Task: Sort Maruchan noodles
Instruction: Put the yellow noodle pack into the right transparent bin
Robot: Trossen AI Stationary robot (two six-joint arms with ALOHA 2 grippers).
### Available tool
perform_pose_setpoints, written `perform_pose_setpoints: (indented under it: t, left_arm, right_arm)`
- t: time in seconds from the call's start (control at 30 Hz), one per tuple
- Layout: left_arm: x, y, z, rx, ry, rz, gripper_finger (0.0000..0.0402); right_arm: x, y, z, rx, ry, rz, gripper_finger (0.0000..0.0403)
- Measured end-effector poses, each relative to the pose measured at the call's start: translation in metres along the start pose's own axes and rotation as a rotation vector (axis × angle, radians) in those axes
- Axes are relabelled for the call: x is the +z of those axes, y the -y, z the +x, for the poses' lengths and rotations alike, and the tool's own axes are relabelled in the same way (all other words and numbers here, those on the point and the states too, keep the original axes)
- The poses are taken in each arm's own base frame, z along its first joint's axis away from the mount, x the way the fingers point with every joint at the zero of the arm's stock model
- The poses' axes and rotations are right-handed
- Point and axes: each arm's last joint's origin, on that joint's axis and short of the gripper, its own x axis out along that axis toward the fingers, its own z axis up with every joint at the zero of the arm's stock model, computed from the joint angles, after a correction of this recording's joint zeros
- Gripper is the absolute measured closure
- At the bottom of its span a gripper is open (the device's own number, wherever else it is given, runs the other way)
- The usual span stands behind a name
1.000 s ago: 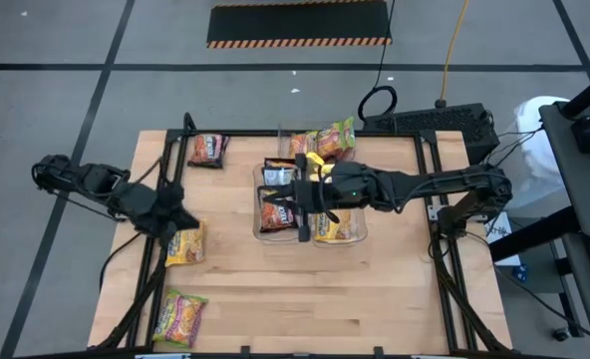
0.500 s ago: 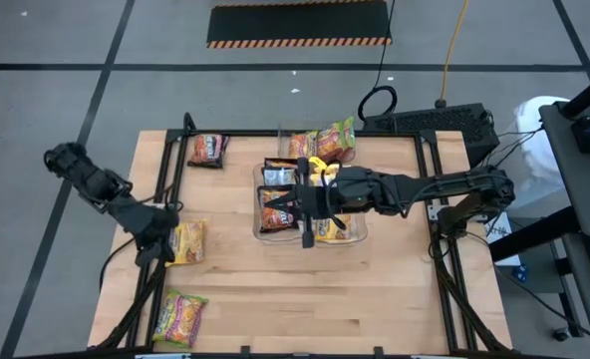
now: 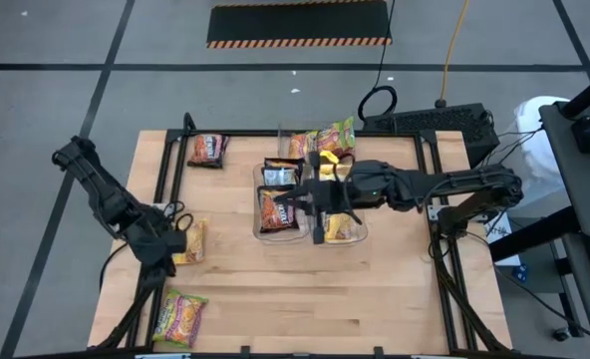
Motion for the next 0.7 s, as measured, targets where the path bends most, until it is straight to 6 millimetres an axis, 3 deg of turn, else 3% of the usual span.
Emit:
perform_pose_setpoints:
  t: [0.23,0.37,0.7]
  left_arm:
    - [0.014,0.005,0.025,0.199,0.096,-0.069,0.0341]
    - [0.017,0.010,0.047,0.288,0.042,-0.088,0.0341]
    - [0.013,0.018,0.103,0.534,-0.057,0.069,0.0341]
  right_arm:
    - [0.013,0.005,-0.022,-0.003,0.000,-0.008,0.0403]
    - [0.019,0.008,-0.038,0.000,-0.016,-0.012,0.0403]
    - [0.028,0.012,-0.064,0.006,-0.040,-0.068,0.0403]
